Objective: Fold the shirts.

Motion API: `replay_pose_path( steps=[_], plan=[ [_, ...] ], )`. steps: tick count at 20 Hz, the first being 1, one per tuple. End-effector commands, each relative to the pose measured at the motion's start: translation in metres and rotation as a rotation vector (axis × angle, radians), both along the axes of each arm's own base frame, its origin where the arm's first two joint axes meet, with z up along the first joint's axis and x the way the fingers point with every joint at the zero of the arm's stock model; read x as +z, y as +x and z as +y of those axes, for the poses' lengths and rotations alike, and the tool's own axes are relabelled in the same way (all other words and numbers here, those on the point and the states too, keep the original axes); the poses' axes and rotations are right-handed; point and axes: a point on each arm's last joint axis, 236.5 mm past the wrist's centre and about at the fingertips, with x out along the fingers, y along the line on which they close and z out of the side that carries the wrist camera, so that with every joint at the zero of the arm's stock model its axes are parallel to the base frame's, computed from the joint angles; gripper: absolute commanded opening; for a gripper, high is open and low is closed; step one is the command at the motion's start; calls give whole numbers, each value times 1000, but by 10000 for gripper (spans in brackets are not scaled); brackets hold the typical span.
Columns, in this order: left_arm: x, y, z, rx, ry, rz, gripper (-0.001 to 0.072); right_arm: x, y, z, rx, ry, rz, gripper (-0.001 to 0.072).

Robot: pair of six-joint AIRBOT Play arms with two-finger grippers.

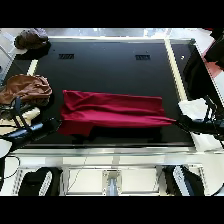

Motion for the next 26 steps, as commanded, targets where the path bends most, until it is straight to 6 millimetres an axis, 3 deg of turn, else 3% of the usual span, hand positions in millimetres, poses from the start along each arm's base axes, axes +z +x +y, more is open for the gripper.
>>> replay_pose_path(
  steps=[1, 3, 8, 12, 14, 18, 21, 26],
  plan=[
    [10, 15, 2, -31, 35, -39, 12, 4, -6, -1, 22, -84, 6, 9],
    [6, 42, 8, -50, 77, -54, 12, 5, 14, 0, 8, -102, -47, 8],
    [-32, 126, 19, -136, 175, 9, 12, 3, 77, -3, -4, -122, -109, 8],
    [-59, 197, 12, -176, 229, 10, 12, -20, 128, 4, 54, -104, -46, 8],
    [-82, 220, 11, -204, 271, 41, 12, -40, 145, 6, 66, -91, 8, 8],
    [-117, 244, 3, -226, 291, 73, 12, -90, 149, 3, 75, -88, 133, 8],
    [-138, 247, 3, -232, 309, 93, 12, -115, 141, -6, 76, -119, 207, 9],
    [-148, 245, 4, -234, 307, 117, 12, -119, 139, -6, 82, -120, 223, 11]
  ],
)
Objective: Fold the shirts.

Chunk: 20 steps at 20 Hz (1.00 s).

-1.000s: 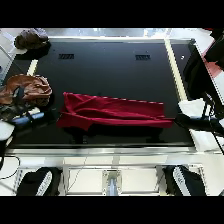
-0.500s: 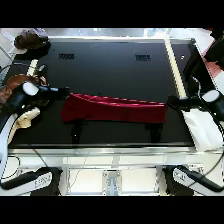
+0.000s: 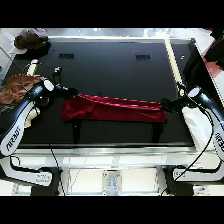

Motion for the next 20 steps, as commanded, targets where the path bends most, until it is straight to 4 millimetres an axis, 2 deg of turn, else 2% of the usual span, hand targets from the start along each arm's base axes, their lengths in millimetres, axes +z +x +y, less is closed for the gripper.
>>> replay_pose_path(
  steps=[1, 2, 3, 4, 5, 7, 8, 10, 11, 12, 14, 16, 17, 19, 20],
  plan=[
    [-8, -2, 0, -6, 5, 22, 13, -4, -4, -2, 8, -2, 31, 26],
    [-8, -7, -2, -15, 2, 41, 32, 3, -6, -2, 23, 4, 46, 122],
    [-3, -10, -2, -22, 0, 46, 86, 15, -7, -3, 45, 8, 58, 329],
    [7, -10, -2, -23, -1, 30, 321, 34, -7, -8, 64, 0, 58, 414],
    [23, -7, 1, -17, -2, -8, 532, 58, -6, -14, 99, -11, 36, 414],
    [70, 2, 10, 1, -2, -111, 549, 128, 2, -30, 157, -71, -105, 414],
    [102, 7, 14, 2, 3, -185, 549, 163, 6, -42, 161, -122, -202, 414],
    [174, 12, 15, -40, 43, -376, 551, 230, 11, -81, 52, -237, -424, 414],
    [212, 11, 9, -67, 63, -479, 552, 252, 8, -104, -37, -266, -493, 414],
    [243, 7, 1, -90, 73, -560, 552, 260, 2, -122, -125, -253, -520, 415],
    [287, -4, -20, -135, 66, -653, 551, 241, -9, -147, -254, -137, -491, 413],
    [304, -12, -46, -195, 47, -674, 551, 199, -16, -150, -327, 62, -412, 413],
    [302, -14, -60, -230, 39, -660, 551, 175, -19, -141, -315, 178, -363, 414],
    [287, -16, -92, -308, 22, -604, 550, 136, -22, -112, -240, 403, -265, 417],
    [276, -16, -108, -346, 16, -570, 541, 120, -21, -101, -216, 484, -224, 499]
  ],
)
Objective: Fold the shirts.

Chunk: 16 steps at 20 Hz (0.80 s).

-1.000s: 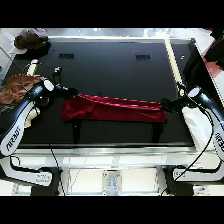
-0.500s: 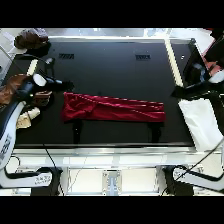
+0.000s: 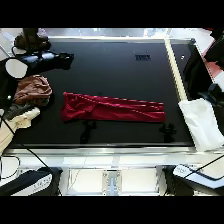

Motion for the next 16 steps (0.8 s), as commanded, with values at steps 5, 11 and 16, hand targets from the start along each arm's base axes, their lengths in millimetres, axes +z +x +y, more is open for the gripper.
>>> replay_pose_path(
  steps=[5, 11, 16],
  plan=[
    [-86, -5, -120, -280, 138, 218, 491, -103, 8, 75, 203, 445, 161, 652],
    [-163, -33, -156, -407, 350, 359, 491, -155, 22, 108, 272, 324, 242, 653],
    [-167, -38, -154, -413, 359, 388, 491, -164, 14, 135, 374, 275, 292, 652]
  ],
)
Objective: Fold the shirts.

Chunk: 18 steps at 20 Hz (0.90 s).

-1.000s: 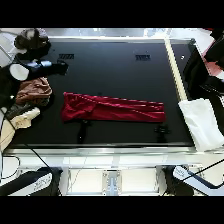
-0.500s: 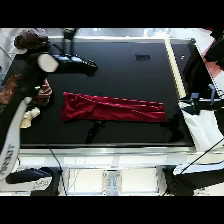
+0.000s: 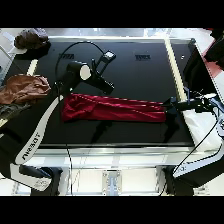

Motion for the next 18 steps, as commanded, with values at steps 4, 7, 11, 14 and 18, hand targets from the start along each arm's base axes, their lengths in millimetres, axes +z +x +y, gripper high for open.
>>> replay_pose_path(
  steps=[4, 7, 11, 14, 18],
  plan=[
    [-10, -8, 0, -14, 32, 34, 491, -4, -7, 48, 147, -4, 17, 493],
    [-13, -8, 1, -15, 38, 43, 468, 13, -1, 76, 174, 53, -12, 4],
    [-38, -16, 4, -21, 76, 108, 15, 68, 2, 96, 231, 126, -111, 11],
    [-83, -27, 10, -23, 125, 202, 15, 131, 18, 98, 209, 114, -240, 11],
    [-134, -45, 5, -22, 132, 326, 14, 207, 35, 96, 161, 53, -381, 10]
  ],
)
